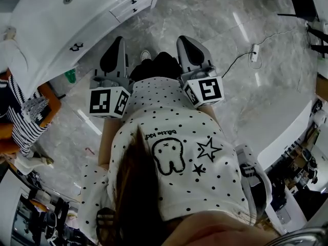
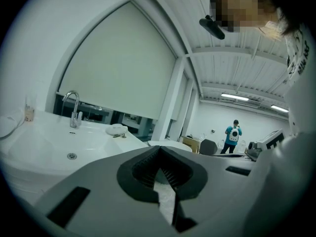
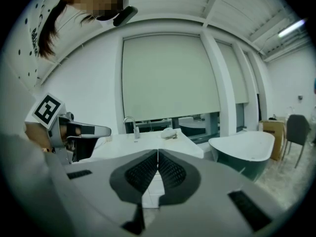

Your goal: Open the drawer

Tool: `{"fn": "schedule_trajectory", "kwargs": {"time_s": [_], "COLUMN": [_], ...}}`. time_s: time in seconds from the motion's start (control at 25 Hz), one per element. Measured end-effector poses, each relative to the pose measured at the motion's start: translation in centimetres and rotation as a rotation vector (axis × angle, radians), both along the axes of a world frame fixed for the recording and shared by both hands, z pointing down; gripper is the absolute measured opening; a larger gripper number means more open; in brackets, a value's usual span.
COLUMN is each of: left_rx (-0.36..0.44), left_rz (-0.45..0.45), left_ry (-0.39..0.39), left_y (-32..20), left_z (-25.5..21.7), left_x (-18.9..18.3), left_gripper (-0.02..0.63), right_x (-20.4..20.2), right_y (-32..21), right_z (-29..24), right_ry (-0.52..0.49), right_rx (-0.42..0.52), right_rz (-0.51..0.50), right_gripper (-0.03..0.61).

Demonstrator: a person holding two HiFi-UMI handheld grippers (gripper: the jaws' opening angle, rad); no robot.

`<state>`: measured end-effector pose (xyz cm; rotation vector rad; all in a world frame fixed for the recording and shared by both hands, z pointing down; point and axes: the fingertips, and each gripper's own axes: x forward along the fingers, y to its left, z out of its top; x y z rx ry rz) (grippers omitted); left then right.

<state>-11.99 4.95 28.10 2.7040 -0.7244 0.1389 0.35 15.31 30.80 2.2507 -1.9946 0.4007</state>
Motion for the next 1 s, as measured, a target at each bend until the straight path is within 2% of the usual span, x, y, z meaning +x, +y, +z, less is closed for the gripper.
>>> {"fn": "schedule_trajectory", "kwargs": {"time_s": [0.32,0.56,0.8,1.0], "left_rx": [-0.012,-0.019,-0.033,-0.023], "left_rz": [-0.051,-0.109,-0.188,-0.263], "left_ry": [0.033,0.045,0.035,0.031], "left_y": [-2.2,-3.9,-6.3,-8.3], "left_z": [-0.6,-0.7,-0.6,-0.9], "left_x": [-1.1,-1.0,0.8,2.7], "left_gripper": [0.003,0.003,0.003,0.003], "right_x": [0.3,1.1,4.5,7.1], "right_y": [-2.2,-4.5,-6.9,-9.9], "right_z": [-0.9,-1.4,-1.4,-1.2], "right_ry": [0.031,0.049,0.037,0.042], "right_rx": [-0.012,-0.021,-0.033,-0.046], "right_rz": [-0.027,-0.083,-0.124,-0.203], "right_gripper": [0.013,0.013,0.012,0.013]}}
